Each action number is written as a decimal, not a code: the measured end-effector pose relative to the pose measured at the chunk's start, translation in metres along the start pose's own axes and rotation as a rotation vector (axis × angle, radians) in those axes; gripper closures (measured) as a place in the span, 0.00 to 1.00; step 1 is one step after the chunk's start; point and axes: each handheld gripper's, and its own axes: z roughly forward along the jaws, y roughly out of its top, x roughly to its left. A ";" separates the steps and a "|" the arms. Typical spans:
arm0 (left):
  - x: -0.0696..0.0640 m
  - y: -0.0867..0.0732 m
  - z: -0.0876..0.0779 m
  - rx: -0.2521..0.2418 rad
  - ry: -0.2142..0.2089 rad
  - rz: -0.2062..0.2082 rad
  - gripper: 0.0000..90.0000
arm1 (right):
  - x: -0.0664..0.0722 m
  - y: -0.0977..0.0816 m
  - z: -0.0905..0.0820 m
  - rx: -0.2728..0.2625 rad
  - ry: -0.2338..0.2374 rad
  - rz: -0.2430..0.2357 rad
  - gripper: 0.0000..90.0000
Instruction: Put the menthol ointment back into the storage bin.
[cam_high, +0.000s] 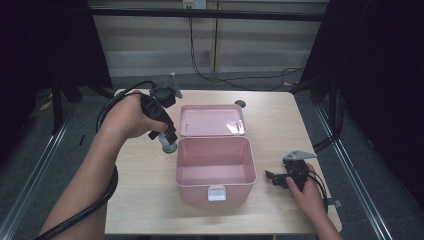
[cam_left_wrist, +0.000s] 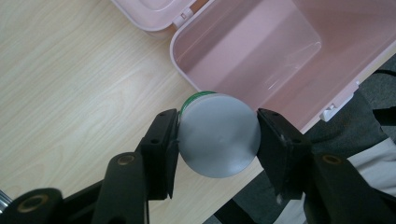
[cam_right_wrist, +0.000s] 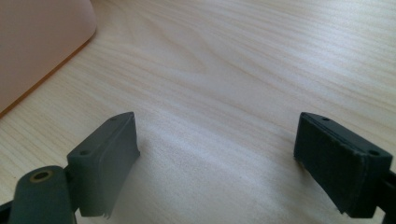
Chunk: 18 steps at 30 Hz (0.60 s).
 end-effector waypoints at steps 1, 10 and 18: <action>-0.001 0.001 0.000 -0.002 0.001 -0.004 0.56 | 0.000 0.000 0.000 0.000 0.000 0.000 0.15; -0.010 0.015 0.003 -0.004 -0.006 0.025 0.56 | 0.000 0.000 0.000 0.000 0.000 0.000 0.15; -0.015 0.025 0.009 0.009 -0.012 0.022 0.56 | 0.000 0.000 0.000 0.000 0.000 0.000 0.15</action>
